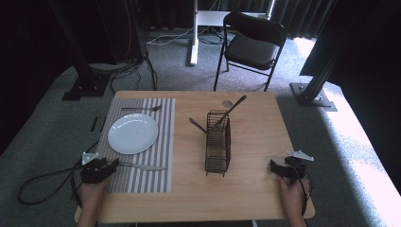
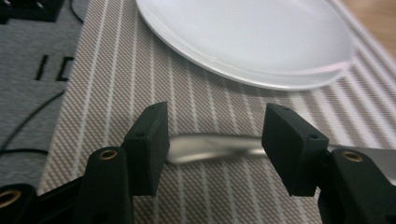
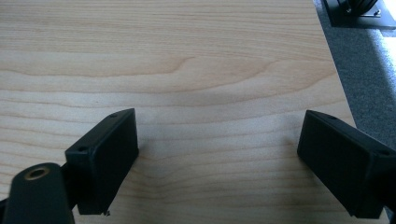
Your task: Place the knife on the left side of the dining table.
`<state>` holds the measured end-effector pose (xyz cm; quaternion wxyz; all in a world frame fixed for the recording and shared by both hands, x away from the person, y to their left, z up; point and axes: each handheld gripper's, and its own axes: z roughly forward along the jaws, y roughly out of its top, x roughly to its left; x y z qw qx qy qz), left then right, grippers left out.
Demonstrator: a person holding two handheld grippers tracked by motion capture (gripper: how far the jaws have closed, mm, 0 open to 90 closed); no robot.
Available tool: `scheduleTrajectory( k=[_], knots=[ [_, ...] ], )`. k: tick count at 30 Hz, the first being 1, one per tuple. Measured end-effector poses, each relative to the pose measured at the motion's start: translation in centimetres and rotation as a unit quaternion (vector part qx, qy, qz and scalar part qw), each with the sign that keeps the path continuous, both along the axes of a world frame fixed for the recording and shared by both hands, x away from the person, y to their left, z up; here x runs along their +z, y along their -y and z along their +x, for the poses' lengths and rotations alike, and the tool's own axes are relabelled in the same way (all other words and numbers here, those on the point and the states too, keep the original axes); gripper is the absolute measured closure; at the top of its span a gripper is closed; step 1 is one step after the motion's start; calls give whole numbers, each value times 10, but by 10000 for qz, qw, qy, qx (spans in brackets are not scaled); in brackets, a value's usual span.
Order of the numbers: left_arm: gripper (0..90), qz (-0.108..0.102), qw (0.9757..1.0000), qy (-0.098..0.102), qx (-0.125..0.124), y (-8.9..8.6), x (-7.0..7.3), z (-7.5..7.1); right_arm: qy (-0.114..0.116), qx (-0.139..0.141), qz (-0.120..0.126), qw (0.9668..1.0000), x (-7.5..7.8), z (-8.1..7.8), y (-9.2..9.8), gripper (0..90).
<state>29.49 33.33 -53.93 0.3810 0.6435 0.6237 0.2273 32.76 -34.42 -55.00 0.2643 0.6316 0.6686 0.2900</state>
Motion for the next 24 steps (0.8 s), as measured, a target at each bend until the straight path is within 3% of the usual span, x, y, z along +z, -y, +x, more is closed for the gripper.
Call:
scheduleTrajectory(
  k=[3, 11, 17, 21, 24],
  knots=[
    [400, 97, 9999, 24, -53, 6, 1, -8, 1, 0, 0, 10000, 0, 0, 0, 118],
    [338, -25, 9998, 47, -174, 18, 4, -25, 0, -1, 2, 10000, 0, 0, 0, 118],
    [183, -63, 9996, -51, -265, 22, 2, -34, 0, 1, 3, 10000, 0, 0, 0, 118],
    [161, 16, 9994, -48, -339, 22, 1, -40, 1, 0, 1, 10000, 0, 0, 0, 118],
    [140, 274, 9990, -71, -340, 26, 0, -42, 1, 1, 2, 10000, 0, 0, 0, 118]
  ],
)
